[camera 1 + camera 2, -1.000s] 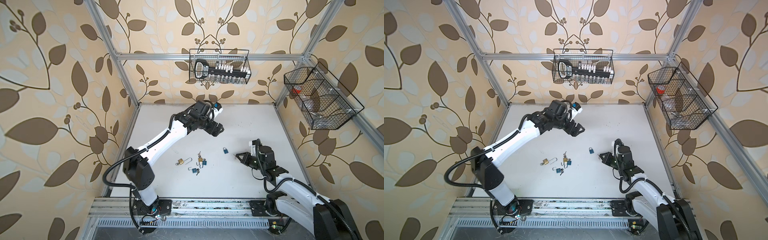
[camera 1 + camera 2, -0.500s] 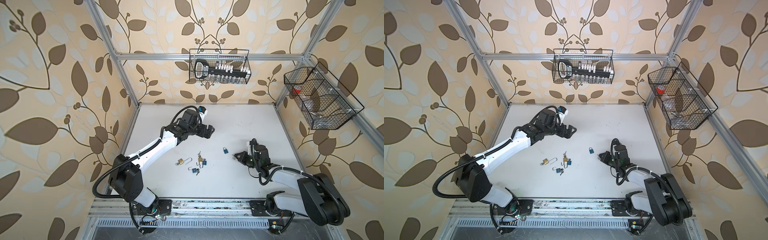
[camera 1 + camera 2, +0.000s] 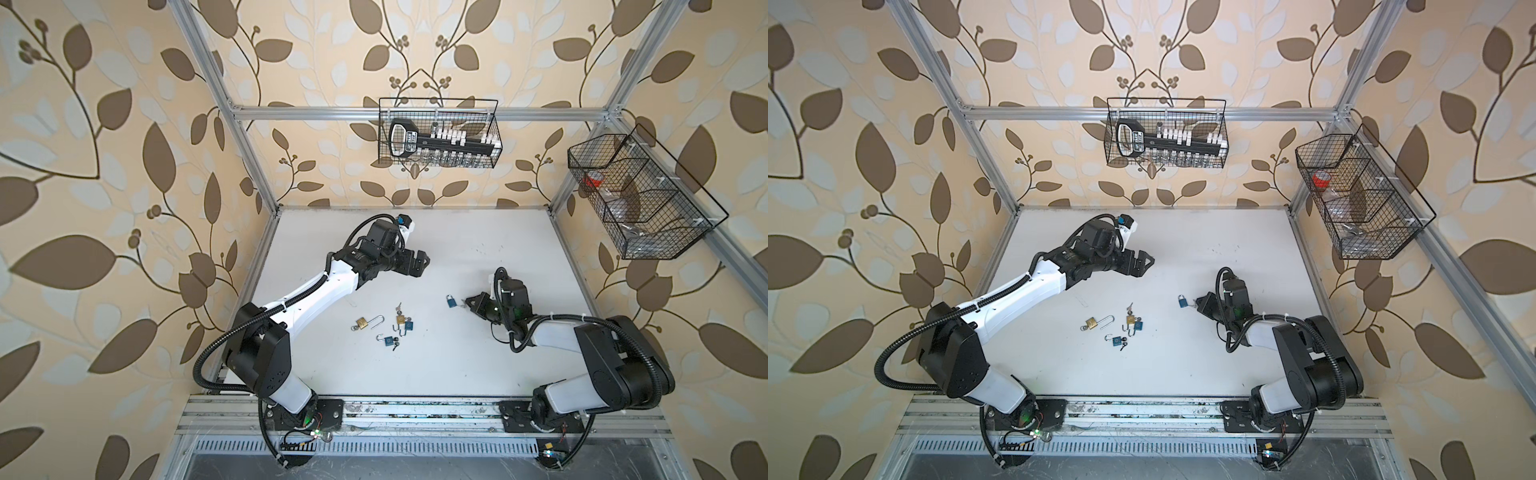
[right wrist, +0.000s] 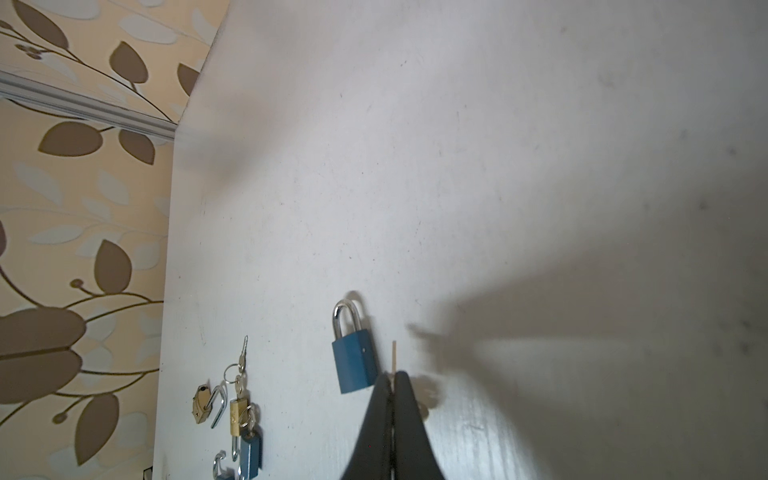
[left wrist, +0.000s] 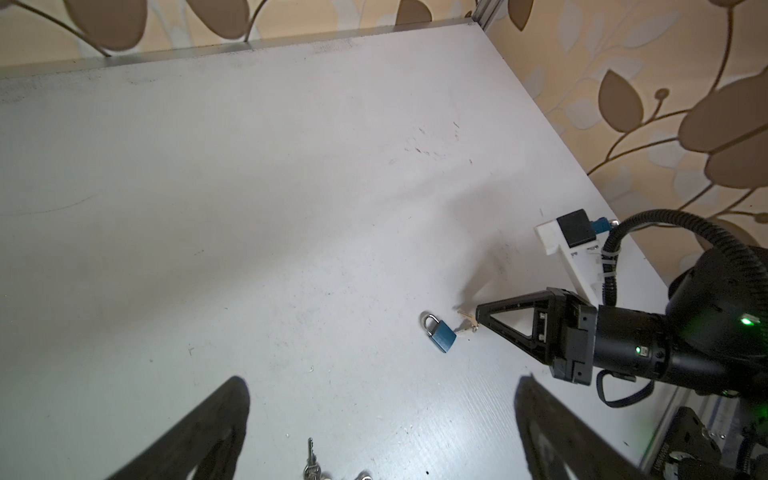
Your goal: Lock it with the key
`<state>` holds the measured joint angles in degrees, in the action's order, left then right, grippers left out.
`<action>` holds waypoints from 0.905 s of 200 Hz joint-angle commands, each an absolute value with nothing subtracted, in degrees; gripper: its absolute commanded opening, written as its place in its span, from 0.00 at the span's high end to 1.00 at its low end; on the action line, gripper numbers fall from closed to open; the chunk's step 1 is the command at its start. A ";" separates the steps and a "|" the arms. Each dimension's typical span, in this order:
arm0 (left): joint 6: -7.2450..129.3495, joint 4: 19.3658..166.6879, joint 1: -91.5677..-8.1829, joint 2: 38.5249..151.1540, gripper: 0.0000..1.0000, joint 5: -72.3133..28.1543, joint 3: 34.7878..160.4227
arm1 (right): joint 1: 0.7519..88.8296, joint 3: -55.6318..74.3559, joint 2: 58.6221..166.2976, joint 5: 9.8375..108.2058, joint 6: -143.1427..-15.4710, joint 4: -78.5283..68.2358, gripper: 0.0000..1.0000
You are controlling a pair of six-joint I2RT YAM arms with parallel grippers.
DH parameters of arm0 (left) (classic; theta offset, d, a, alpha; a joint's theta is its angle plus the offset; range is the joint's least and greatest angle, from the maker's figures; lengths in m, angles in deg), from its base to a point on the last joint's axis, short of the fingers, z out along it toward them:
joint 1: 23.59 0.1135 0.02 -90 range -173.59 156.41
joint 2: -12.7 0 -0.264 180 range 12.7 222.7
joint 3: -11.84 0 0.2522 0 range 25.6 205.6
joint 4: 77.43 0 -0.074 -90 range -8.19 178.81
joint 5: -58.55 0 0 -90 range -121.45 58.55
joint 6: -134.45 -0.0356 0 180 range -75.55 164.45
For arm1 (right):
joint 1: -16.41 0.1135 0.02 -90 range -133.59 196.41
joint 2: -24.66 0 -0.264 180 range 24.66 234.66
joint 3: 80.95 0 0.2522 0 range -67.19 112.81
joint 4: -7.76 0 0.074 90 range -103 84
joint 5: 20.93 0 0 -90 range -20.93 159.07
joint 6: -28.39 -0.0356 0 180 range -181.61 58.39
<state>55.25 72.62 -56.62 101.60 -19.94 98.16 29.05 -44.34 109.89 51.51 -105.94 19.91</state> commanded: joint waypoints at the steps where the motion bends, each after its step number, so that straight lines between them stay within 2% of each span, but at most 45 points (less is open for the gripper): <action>1: 55.80 73.01 -56.82 101.38 0.01 -19.50 100.52 | 29.26 -42.15 111.74 51.25 -105.05 21.00 1.00; 33: 56.61 72.85 -56.51 101.40 0.01 -19.00 100.70 | 29.25 -41.79 112.02 52.00 -104.41 20.55 1.00; 74: 59.04 73.68 -54.58 100.76 0.01 -17.90 100.26 | 29.22 -40.56 110.02 54.76 -102.29 17.89 0.68; 100: 61.14 74.29 -52.74 100.19 0.01 -16.22 100.03 | 29.65 -40.73 104.21 59.90 -99.33 14.63 0.59; 128: 63.90 75.50 -49.66 99.24 0.01 -14.80 99.02 | 35.48 -39.24 98.20 66.61 -91.02 10.98 0.57; 145: 66.83 76.77 -46.63 98.81 0.01 -13.21 98.27 | 41.04 -38.30 96.84 66.92 -87.14 10.64 0.58; 181: 73.65 81.15 -37.97 98.53 0.01 -7.31 96.15 | 49.44 -35.82 100.38 55.21 -75.45 11.41 0.60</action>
<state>67.45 76.21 -42.87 101.45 -12.40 97.53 46.49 -37.98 97.76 61.81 -85.97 13.12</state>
